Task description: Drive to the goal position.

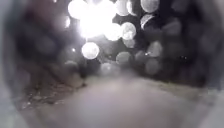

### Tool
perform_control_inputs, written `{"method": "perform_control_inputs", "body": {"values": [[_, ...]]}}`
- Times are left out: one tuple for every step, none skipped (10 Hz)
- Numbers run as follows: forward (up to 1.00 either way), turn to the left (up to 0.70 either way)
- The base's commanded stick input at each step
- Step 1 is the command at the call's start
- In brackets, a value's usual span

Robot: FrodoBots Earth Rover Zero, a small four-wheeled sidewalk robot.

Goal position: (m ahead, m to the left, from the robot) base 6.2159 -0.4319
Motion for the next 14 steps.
{"method": "perform_control_inputs", "body": {"values": [[0.7,0.0],[0.7,0.0],[0.7,0.03],[0.7,0.09],[0.7,0.11],[0.7,0.13],[0.7,0.14],[0.7,0.12],[0.7,0.02],[0.7,0.0],[0.7,0.0],[0.7,0.0],[0.7,0.0],[0.7,0.0]]}}
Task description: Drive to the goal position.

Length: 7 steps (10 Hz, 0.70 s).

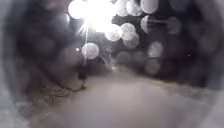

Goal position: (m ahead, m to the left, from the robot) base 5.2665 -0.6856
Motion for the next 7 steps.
{"method": "perform_control_inputs", "body": {"values": [[0.7,0.0],[0.7,0.0],[0.7,0.0],[0.7,0.0],[0.7,0.0],[0.7,0.0],[0.7,0.0]]}}
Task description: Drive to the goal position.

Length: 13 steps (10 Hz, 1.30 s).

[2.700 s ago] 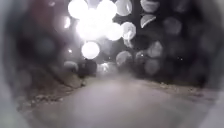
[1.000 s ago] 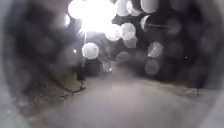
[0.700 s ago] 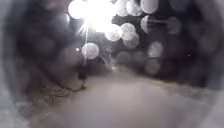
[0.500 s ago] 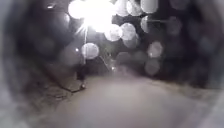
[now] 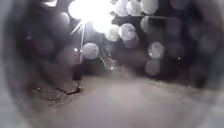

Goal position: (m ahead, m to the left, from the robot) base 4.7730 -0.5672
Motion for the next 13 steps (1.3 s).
{"method": "perform_control_inputs", "body": {"values": [[0.7,0.0],[0.7,0.0],[0.7,0.0],[0.7,0.0],[0.7,0.0],[0.7,0.0],[0.7,0.0],[0.7,0.0],[0.7,0.0],[0.7,0.0],[0.7,0.0],[0.7,0.1],[0.7,0.14]]}}
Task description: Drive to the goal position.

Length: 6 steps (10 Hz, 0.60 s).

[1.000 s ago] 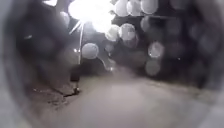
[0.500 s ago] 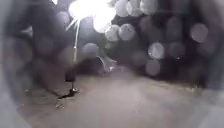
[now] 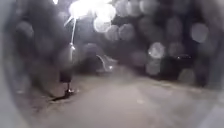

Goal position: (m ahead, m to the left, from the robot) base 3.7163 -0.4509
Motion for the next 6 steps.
{"method": "perform_control_inputs", "body": {"values": [[0.7,0.12],[0.7,0.07],[0.7,0.01],[0.7,0.0],[0.7,0.0],[0.7,0.0]]}}
